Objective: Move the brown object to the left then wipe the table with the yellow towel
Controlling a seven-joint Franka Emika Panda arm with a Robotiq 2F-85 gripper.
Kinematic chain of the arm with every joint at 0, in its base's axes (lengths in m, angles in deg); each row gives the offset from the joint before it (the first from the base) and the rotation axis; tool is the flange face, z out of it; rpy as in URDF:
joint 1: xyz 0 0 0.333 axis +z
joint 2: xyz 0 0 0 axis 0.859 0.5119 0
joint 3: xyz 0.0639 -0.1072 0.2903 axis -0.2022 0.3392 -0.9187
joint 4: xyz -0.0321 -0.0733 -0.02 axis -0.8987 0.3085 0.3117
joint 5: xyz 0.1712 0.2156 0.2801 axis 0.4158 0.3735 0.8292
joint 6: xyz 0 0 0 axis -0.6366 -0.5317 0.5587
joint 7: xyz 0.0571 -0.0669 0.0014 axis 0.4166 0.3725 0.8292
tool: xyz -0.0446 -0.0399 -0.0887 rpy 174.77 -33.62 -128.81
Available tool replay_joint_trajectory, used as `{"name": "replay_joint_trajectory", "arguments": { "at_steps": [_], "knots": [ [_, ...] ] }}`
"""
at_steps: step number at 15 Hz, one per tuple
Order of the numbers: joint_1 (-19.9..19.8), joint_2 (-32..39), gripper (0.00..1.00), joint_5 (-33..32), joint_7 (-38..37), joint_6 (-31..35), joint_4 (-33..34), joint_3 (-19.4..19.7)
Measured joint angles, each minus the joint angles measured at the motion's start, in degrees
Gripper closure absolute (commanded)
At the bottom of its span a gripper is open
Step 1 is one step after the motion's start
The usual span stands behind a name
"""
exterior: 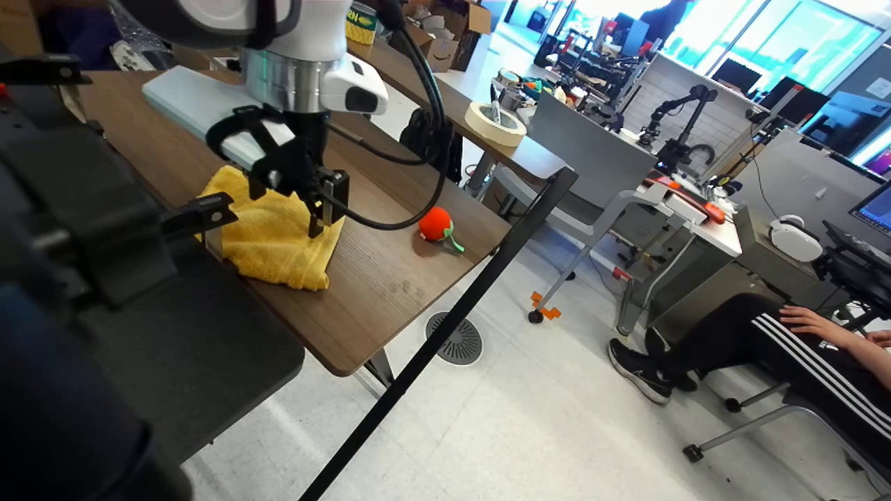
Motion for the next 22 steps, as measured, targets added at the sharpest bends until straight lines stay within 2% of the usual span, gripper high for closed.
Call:
{"name": "replay_joint_trajectory", "arguments": {
  "at_steps": [2,3,6,8,10,17,19,22],
  "knots": [
    [-4.38,2.47,0.0,2.71,0.34,-7.39,5.87,-4.0],
    [-5.21,3.83,0.0,4.4,0.68,-10.44,8.58,-4.76],
    [-5.29,7.61,0.0,8.21,1.03,-17.88,15.84,-4.73],
    [-4.59,9.14,0.0,9.48,0.65,-20.2,19.31,-3.75],
    [-2.29,10.31,0.0,9.59,-1.4,-20.05,22.17,-0.52],
    [8.64,16.18,0.0,6.32,-10.42,-19.72,29.02,17.57],
    [9.58,16.85,0.0,5.53,-10.87,-19.43,29.24,18.85],
    [9.88,16.77,0.0,5.04,-10.92,-18.66,28.83,18.69]
  ]
}}
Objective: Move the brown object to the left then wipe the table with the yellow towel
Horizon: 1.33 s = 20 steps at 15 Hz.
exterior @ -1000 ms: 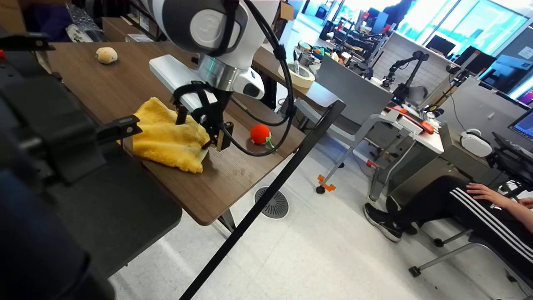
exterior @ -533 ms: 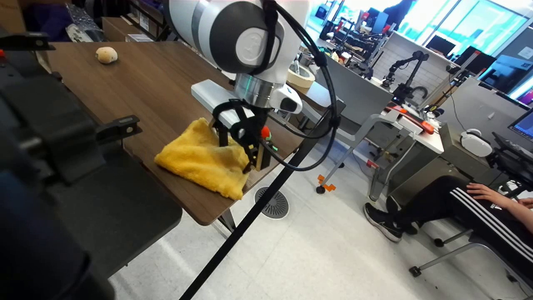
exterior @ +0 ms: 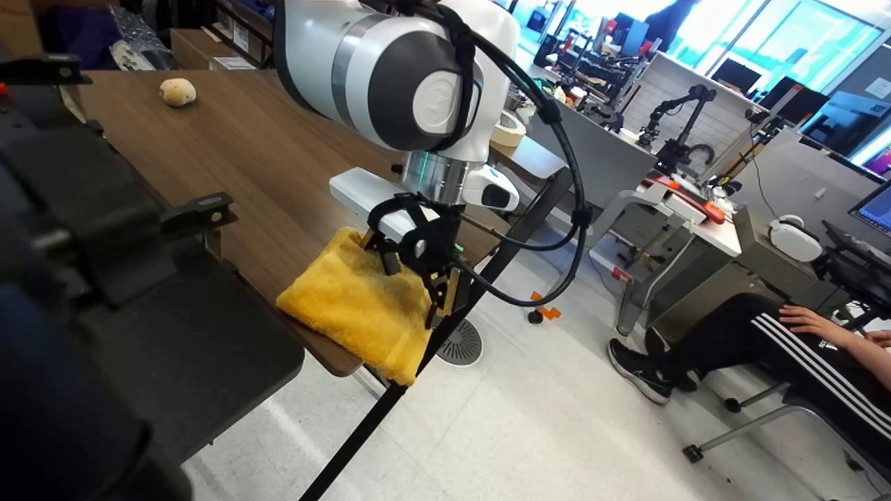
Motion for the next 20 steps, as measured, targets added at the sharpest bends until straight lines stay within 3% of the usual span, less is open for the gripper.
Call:
{"name": "replay_joint_trajectory", "arguments": {
  "at_steps": [1,2,3,4,5,7,8,9,10,14,15,16,17,19,20],
  "knots": [
    [0.34,-0.2,0.08,-0.07,0.0,0.82,-0.53,-0.25],
    [0.94,-0.47,0.27,-0.21,0.0,1.75,-1.24,-0.33],
    [1.42,-0.7,0.31,-0.57,0.0,2.75,-1.88,-0.01],
    [1.55,-1.06,0.15,-1.16,0.05,3.83,-2.7,0.23],
    [1.54,-1.53,0.05,-1.46,0.28,5.29,-3.69,0.4],
    [1.52,-2.69,0.0,-1.52,0.81,8.67,-6.18,0.25],
    [1.51,-3.42,0.05,-1.52,1.09,9.93,-7.49,-0.14],
    [1.38,-4.49,0.26,-1.47,1.44,10.68,-8.88,-1.31],
    [1.28,-5.69,0.27,-1.35,1.5,10.74,-10.42,-3.59],
    [1.15,-10.04,0.58,0.41,1.5,10.75,-14.9,-12.62],
    [1.07,-10.63,0.15,1.2,1.49,10.76,-15.36,-14.11],
    [1.08,-10.89,0.19,1.76,1.4,10.89,-15.49,-15.07],
    [1.16,-10.89,0.44,2.16,1.39,11.21,-15.44,-15.47],
    [1.14,-10.74,0.3,2.19,1.4,11.64,-15.23,-15.39],
    [1.1,-10.67,0.0,2.19,1.41,11.66,-15.13,-15.3]
  ]
}}
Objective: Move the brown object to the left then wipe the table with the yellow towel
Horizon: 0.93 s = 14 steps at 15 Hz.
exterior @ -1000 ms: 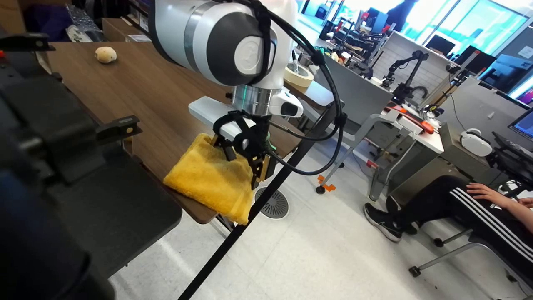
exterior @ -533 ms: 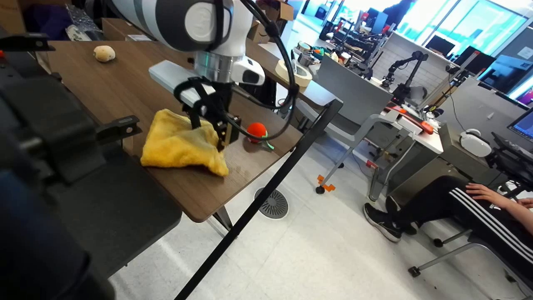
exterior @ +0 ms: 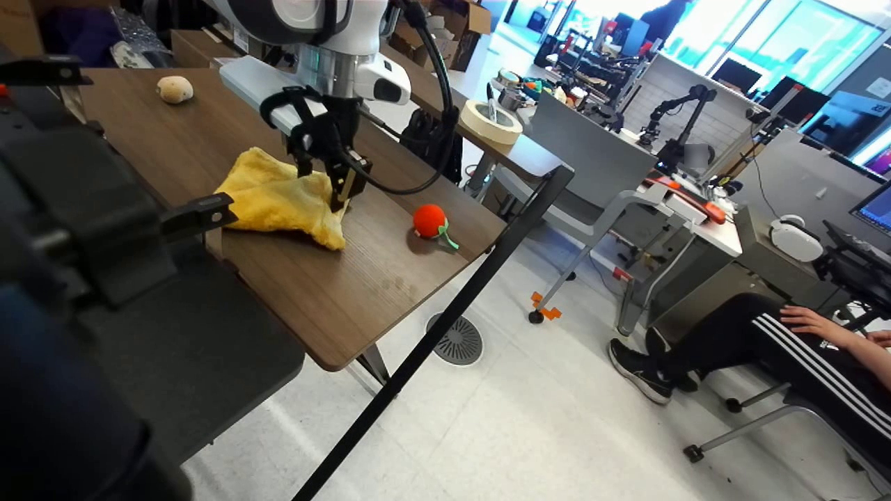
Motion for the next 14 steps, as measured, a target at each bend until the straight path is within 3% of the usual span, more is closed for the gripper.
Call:
{"name": "replay_joint_trajectory", "arguments": {
  "at_steps": [1,4,10,14],
  "knots": [
    [-0.02,0.04,0.04,0.0,0.01,0.01,0.04,0.05],
    [-0.33,-0.06,0.0,0.26,0.01,0.22,-0.04,-0.23],
    [-5.17,-2.96,0.0,0.23,4.93,0.13,-3.25,-4.4],
    [-5.0,-4.33,0.0,0.15,7.16,-2.44,-5.52,-4.57]
  ]
}}
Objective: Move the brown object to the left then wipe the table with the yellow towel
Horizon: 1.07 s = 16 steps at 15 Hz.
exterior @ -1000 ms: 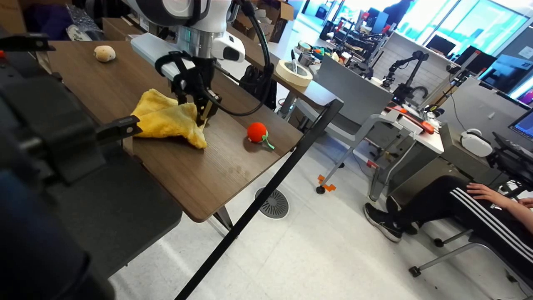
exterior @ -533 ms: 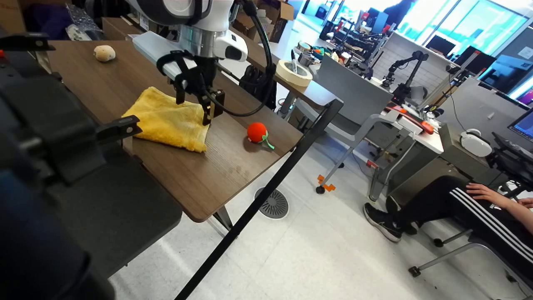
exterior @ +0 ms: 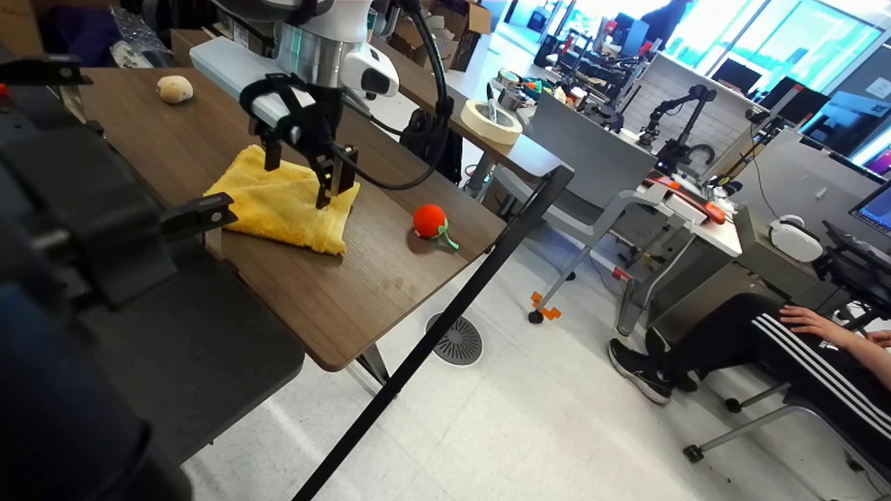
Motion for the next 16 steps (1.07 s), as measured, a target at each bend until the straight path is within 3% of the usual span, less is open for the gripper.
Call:
{"name": "replay_joint_trajectory", "arguments": {
  "at_steps": [10,16],
  "knots": [
    [0.8,1.78,0.0,0.03,-0.04,-1.34,-0.22,0.57],
    [9.37,4.01,0.0,0.17,-5.04,-1.81,1.76,1.89]
  ]
}}
